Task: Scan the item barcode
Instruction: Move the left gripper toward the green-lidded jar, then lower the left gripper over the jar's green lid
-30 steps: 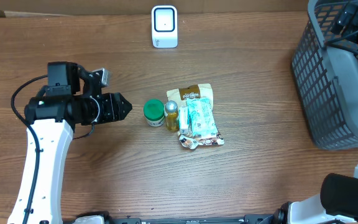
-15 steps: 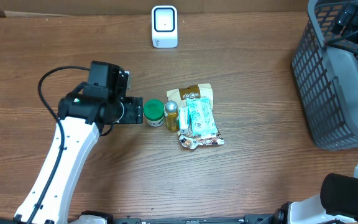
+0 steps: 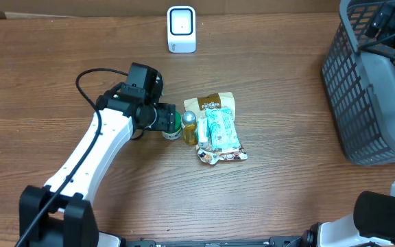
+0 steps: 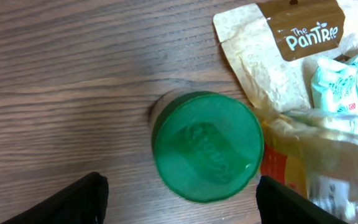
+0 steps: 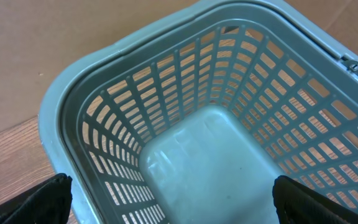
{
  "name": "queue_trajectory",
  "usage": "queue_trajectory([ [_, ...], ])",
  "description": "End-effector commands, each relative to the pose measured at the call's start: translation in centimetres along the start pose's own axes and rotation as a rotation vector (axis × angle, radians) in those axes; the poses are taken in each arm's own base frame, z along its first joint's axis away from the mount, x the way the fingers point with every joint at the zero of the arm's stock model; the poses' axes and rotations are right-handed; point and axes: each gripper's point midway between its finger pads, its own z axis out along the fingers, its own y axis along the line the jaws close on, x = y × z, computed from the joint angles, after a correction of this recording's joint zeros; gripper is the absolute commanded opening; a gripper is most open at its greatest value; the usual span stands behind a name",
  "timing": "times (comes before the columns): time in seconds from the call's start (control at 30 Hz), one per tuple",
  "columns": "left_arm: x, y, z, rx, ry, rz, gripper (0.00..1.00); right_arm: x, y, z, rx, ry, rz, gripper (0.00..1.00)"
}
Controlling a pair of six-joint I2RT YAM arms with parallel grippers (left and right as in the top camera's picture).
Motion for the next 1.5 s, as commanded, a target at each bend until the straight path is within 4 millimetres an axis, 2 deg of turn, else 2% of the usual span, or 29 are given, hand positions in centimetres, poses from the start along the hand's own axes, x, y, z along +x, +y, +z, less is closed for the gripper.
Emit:
queue_trajectory([
  [0.0,-0.6,-0.8,0.6,0.033,0.000,-0.011,0.80,-0.9,-0.2,-0.9,0.005,-0.034,0.010,1.00],
  [0.17,-0.3,-1.0,2.0,0.029,0.030,-0.003,0.81,-0.9,-0.2,-0.9,0.005,-0.032,0.010,1.00],
  [0.3,-0.6,-1.6,3.1,0.037,0.024,0.017,0.86,-0.9,-0.2,-0.9,0.005,-0.032,0.010,1.00],
  [0.47,-1.1,-2.2,3.1,0.049,0.000,0.024,0.90,-0.9,-0.2,-0.9,0.005,-0.032,0.010,1.00],
  [0.73,-0.6,-2.1,3.2,0.033,0.021,0.022,0.89,-0.9,-0.2,-0.9,0.005,-0.032,0.010,1.00],
  [1.0,0.5,-2.2,5.1,0.000,0.067,0.038,0.92,-0.9,-0.2,-0.9,0.005,-0.032,0.010,1.00],
  [1.13,1.2,-1.0,6.1,-0.067,0.102,0.042,0.86,-0.9,-0.2,-0.9,0.005,-0.032,0.010,1.00],
  [1.43,2.0,-0.1,4.9,-0.113,0.125,0.041,0.68,-0.9,-0.2,-0.9,0.005,-0.032,0.010,1.00],
  [1.47,2.1,0.1,4.7,-0.125,0.126,0.041,0.68,-0.9,-0.2,-0.9,0.005,-0.032,0.010,1.00],
])
